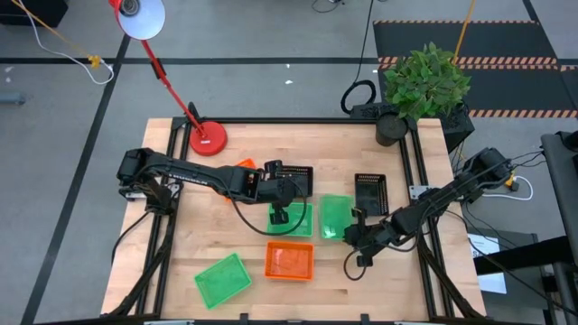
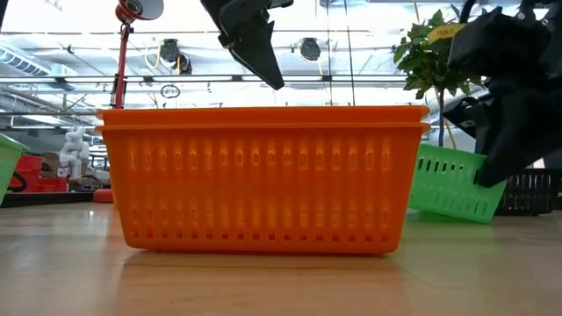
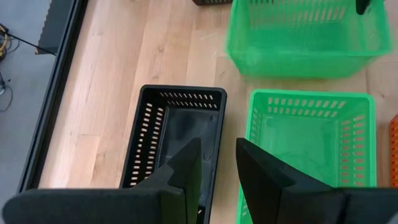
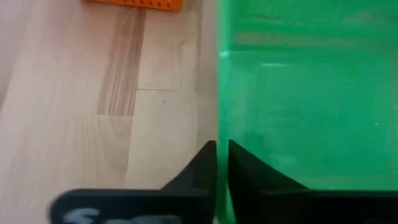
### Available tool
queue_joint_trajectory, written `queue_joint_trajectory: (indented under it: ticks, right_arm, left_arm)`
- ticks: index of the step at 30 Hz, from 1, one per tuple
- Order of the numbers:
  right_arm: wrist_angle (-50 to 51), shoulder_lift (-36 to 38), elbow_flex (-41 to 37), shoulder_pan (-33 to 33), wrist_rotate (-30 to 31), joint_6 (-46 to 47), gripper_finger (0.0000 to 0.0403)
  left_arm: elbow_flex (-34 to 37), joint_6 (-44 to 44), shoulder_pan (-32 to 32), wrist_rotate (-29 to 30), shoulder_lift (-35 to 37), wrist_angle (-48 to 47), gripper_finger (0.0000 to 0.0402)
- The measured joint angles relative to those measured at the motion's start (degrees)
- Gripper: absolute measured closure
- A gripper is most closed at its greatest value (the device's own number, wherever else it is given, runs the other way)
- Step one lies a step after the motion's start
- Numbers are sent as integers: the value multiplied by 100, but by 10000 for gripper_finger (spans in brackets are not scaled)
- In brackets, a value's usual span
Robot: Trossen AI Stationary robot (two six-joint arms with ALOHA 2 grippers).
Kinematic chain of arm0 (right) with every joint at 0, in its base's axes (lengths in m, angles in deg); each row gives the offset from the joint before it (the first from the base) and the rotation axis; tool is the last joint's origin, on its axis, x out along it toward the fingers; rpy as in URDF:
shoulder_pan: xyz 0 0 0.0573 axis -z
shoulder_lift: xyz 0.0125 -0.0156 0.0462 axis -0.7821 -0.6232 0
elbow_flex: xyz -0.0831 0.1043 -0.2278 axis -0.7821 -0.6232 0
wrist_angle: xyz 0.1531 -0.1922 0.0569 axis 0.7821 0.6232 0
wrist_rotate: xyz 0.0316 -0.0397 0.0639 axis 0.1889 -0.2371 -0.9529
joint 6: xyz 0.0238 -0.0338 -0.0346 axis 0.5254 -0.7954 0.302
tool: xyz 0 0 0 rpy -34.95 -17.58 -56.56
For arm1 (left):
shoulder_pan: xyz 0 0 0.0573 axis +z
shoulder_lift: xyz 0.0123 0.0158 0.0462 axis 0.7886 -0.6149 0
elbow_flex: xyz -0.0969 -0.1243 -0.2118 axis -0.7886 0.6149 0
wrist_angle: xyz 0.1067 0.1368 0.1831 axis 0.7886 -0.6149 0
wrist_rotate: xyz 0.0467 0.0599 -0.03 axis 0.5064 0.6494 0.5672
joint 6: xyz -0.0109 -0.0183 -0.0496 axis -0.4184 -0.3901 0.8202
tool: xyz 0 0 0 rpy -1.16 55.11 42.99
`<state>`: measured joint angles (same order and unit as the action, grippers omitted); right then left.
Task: Stack baskets by color
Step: Stack the right green bin on top of the left green bin
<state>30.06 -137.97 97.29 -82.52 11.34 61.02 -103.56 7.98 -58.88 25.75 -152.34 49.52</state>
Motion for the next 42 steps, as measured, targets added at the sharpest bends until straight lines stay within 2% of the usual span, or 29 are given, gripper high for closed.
queue_joint_trajectory:
  ticks: [2, 8, 22, 27, 35, 39, 42]
  right_arm:
    - [-24, 27, 0, 0, 22, -71, 395]
    - [16, 190, 0, 0, 21, -194, 393]
    - [533, 1266, 2, -11, 197, -804, 400]
    - [690, 1516, 230, 31, 202, -2131, 401]
    - [1446, 1544, 1361, 598, 63, -4307, 402]
    - [1736, 1539, 1843, 925, -150, -4967, 402]
    - [1871, 1461, 2131, 1095, -369, -5474, 402]
  left_arm:
    - [0, 0, 0, 0, 0, 0, 300]
    - [0, -28, 0, 0, 0, 0, 300]
    - [0, -221, -115, -306, 0, -15, 300]
    - [4, -289, -285, -315, 38, -70, 300]
    - [9, 219, -636, -238, 283, -557, 300]
    - [367, 574, -827, -72, 706, -588, 300]
    - [1017, 866, -955, 23, 1228, -497, 300]
